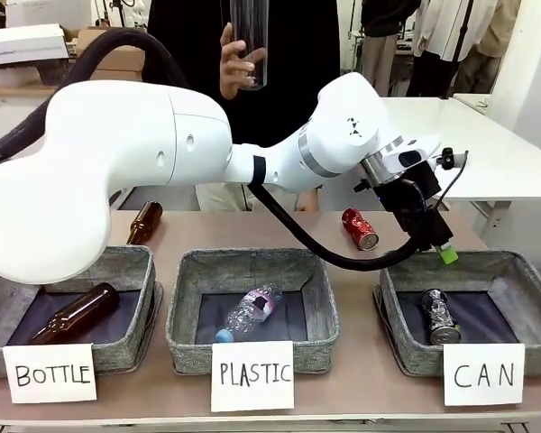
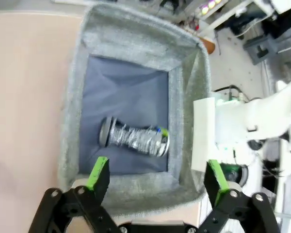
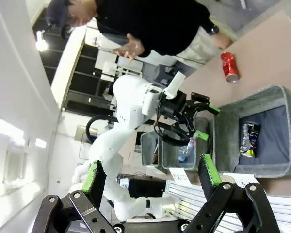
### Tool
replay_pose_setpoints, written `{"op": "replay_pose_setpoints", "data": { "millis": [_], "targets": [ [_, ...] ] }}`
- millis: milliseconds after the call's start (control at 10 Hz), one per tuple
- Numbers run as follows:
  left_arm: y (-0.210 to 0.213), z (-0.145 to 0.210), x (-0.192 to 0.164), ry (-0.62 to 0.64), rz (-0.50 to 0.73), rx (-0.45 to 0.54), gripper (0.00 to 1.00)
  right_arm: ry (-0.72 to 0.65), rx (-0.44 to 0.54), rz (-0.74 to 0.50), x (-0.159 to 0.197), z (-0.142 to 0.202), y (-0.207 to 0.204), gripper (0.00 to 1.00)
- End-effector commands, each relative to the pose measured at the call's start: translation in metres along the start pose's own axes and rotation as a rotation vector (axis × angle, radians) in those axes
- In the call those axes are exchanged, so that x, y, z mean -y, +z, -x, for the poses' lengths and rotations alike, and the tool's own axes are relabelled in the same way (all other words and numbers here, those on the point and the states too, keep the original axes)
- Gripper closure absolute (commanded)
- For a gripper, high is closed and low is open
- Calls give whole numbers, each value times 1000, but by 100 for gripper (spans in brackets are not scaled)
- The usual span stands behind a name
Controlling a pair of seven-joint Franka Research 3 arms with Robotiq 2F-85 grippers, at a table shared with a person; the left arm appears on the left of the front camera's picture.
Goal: Sort the can waste into the basket.
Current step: Pick up the can waste from the table and place it in the right Fabric basket.
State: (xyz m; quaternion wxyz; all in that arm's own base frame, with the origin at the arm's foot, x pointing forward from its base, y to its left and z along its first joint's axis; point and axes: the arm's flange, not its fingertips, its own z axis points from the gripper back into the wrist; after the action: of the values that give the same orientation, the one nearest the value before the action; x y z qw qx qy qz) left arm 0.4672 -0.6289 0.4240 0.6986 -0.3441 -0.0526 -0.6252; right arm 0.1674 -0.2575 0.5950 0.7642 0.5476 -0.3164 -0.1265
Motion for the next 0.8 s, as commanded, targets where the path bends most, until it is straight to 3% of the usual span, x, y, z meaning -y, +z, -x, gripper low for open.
{"op": "replay_pose_setpoints", "data": {
  "millis": [0,100,300,400,700],
  "targets": [
    [57,-2,-4,187,-105,-138,0,0,0,0,0,0,0,0],
    [117,19,-3,346,-183,-166,0,79,32,17,-22,-21,6,0],
    [232,99,21,532,-189,-142,0,185,-44,12,-59,-51,-41,0],
    [275,151,43,625,-164,-61,0,229,-101,23,-74,-62,-72,0],
    [369,294,115,767,-190,366,0,267,-260,-18,-124,-53,-182,0]
  ]
}}
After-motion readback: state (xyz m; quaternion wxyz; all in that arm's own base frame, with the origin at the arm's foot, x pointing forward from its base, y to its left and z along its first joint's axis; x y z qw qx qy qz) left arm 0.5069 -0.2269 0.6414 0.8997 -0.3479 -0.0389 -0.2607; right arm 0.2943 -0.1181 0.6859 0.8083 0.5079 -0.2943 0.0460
